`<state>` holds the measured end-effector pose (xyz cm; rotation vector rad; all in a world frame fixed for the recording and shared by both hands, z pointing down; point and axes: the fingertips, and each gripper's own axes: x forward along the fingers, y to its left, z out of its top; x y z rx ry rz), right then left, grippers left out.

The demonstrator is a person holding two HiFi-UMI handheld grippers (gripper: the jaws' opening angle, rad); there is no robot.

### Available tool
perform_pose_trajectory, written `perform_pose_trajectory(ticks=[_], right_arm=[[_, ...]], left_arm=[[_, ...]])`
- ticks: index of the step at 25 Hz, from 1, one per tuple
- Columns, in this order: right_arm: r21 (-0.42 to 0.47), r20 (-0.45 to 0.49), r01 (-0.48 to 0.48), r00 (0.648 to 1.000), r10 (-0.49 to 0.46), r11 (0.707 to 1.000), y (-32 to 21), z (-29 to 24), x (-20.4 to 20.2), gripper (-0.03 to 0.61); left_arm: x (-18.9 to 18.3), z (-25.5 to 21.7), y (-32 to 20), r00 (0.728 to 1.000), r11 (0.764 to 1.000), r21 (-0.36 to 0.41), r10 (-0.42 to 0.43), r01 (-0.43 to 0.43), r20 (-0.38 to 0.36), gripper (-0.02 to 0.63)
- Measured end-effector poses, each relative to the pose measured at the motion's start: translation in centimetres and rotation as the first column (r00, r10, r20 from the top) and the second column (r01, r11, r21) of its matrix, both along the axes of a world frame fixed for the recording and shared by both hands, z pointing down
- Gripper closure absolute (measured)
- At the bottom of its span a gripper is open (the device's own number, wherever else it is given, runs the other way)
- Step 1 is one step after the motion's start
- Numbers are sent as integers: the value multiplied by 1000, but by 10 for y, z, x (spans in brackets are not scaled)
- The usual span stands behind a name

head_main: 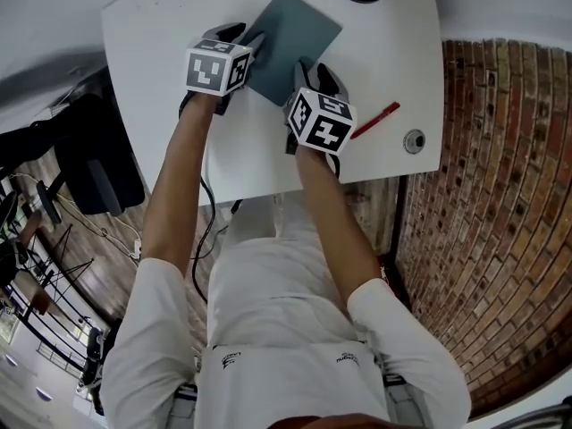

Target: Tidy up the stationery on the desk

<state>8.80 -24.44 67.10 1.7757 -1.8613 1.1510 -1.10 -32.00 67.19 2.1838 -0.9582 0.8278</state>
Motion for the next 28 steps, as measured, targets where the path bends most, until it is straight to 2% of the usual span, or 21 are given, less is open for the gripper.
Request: perform_pose_trajectory(ticks=[3, 8, 12, 21, 28], right_arm=[[-31, 12, 27, 1000, -26, 999, -1, 8, -4, 404], [-49, -24, 91, 995, -92, 995, -3, 9, -8, 413], [-64, -37, 112, 993, -115, 992, -4, 9, -9, 422], [-72, -78, 199, 976, -204, 977, -4, 6, -11, 431], [-78, -110, 318, 939, -325, 945, 5, 6, -23, 431]], left_arm=[[2, 5, 1, 1000, 999, -30, 13, -13, -8, 445], [7, 5, 6, 998, 997, -51, 64, -64, -4, 445], [8, 6, 9, 998, 996, -65, 59, -58, 6, 446], [-2, 4, 24, 999, 996, -82, -23, 26, 38, 453], [-22, -1, 47, 990, 991, -55, -117, 121, 75, 456]])
